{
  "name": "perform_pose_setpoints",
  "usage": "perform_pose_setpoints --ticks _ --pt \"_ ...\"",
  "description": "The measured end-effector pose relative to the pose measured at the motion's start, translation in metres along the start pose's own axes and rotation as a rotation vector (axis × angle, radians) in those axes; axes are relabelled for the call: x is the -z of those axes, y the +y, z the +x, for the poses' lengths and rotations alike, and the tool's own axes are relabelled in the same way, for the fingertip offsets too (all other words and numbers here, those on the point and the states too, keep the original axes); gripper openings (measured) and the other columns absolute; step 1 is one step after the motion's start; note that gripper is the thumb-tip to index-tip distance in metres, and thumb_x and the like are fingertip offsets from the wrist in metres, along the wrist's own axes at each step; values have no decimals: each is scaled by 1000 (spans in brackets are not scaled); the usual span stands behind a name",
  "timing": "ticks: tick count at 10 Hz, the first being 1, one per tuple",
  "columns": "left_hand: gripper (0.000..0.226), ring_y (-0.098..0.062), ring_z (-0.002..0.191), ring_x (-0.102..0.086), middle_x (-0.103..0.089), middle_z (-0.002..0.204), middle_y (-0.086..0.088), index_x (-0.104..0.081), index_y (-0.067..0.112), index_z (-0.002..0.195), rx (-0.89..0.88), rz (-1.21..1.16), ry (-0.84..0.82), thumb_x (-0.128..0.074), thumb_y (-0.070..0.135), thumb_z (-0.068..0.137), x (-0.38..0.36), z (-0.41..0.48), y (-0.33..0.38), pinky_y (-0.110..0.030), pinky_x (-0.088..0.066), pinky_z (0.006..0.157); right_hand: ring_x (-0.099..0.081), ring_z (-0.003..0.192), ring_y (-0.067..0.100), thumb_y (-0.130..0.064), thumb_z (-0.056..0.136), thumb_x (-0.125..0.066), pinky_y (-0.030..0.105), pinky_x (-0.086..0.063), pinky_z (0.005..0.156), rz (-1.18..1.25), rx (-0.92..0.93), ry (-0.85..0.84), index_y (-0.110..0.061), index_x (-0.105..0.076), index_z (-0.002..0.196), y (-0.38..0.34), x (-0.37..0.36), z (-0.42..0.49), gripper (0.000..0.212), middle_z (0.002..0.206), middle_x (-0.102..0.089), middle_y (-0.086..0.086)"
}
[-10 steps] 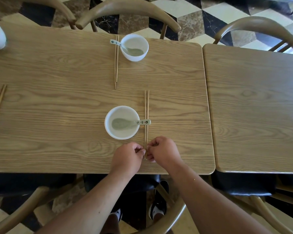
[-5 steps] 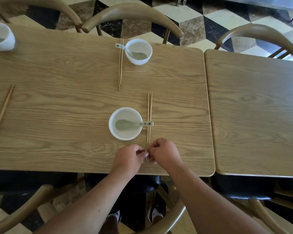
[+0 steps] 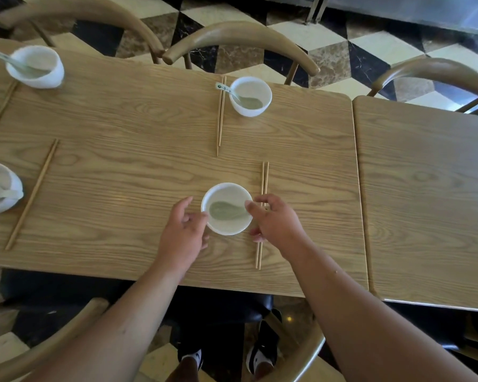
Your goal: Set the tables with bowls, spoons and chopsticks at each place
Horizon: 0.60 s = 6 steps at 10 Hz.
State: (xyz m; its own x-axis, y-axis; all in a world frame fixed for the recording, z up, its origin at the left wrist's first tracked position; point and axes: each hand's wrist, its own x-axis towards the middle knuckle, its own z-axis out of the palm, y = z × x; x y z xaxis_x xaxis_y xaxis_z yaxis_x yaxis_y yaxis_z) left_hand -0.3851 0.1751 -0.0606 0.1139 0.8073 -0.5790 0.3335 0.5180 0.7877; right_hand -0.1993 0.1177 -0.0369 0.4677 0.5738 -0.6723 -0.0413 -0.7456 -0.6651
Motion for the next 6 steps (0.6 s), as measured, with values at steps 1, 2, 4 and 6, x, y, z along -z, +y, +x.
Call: perform_pose_setpoints --ticks 1,2,4,6 --pt "47 -21 83 -76 -73 110 -3 -53 29 149 6 17 -79 -60 14 104 -3 10 4 -40 -67 79 -79 70 25 -19 97 -68 44 -69 71 36 -30 -9 -20 -63 129 1 -6 4 32 90 -78 13" --pt "45 -25 87 -79 -72 109 -4 -55 26 147 40 12 -96 -59 12 105 -2 14 3 -38 -66 80 -78 68 23 -12 99 -66 44 -69 72 87 -46 -7 -20 -62 122 1 -9 2 25 93 -74 10" --pt "45 -22 88 -80 -76 109 0 -57 30 146 12 156 -115 -62 19 102 4 18 4 -46 -66 83 -79 74 25 -17 96 -66 47 -68 75 12 -54 24 -19 -63 130 -4 -7 -3 34 89 -74 5" --pt "55 -23 129 -60 -66 140 4 -62 33 146 -461 839 53 -68 50 94 35 6 33 -45 -52 107 -59 123 28 -46 97 -63 41 -51 95 -616 374 296 -27 -52 148 -16 20 -29 56 137 -61 1"
